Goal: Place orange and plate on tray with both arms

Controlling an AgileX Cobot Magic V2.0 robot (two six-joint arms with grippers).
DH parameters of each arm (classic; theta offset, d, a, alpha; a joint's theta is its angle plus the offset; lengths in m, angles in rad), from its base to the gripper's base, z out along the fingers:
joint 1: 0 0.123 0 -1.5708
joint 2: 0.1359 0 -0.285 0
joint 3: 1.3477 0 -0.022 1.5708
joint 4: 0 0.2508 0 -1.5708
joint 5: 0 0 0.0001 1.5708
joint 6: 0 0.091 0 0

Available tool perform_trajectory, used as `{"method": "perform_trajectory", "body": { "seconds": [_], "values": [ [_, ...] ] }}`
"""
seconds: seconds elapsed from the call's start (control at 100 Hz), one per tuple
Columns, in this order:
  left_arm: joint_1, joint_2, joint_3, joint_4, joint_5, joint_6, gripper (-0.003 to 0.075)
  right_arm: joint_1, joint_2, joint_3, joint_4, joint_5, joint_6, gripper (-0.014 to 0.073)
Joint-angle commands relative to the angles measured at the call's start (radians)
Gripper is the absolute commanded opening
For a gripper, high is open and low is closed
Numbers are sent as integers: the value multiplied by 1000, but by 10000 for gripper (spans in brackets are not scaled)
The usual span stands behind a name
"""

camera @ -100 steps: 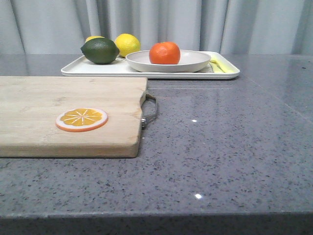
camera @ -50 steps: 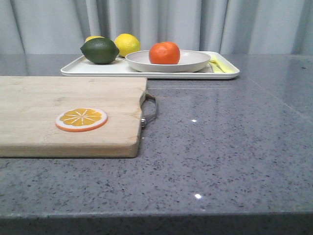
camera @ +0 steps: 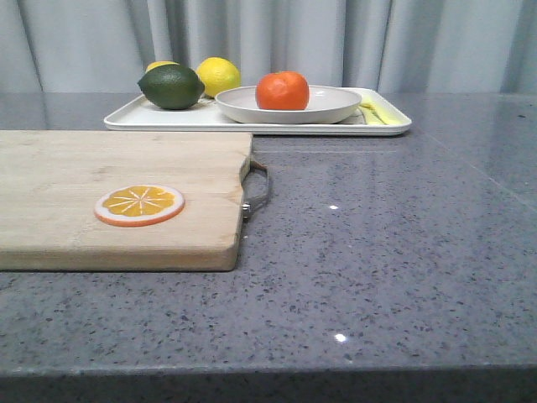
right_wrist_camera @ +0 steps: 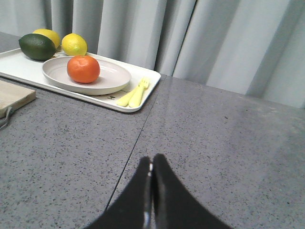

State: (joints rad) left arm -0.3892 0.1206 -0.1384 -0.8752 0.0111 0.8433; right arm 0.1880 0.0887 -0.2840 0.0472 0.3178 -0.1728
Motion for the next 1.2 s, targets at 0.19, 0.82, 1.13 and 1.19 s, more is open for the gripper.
{"method": "perform_trajectory", "body": {
  "seconds": [0.19, 0.82, 1.13, 1.19],
  "values": [
    [-1, 8, -30, 1, -41, -7, -20, -5, 9, -27, -8, -69, -6, -69],
    [188, -9, -30, 702, 23, -547, -20, -5, 9, -27, -8, -69, -6, -69],
    [342, -162, 57, 932, 101, -818, -20, -5, 9, -27, -8, -69, -6, -69],
    [353, -158, 76, 932, 102, -818, -20, -5, 9, -27, -8, -69, -6, -69]
  ]
}}
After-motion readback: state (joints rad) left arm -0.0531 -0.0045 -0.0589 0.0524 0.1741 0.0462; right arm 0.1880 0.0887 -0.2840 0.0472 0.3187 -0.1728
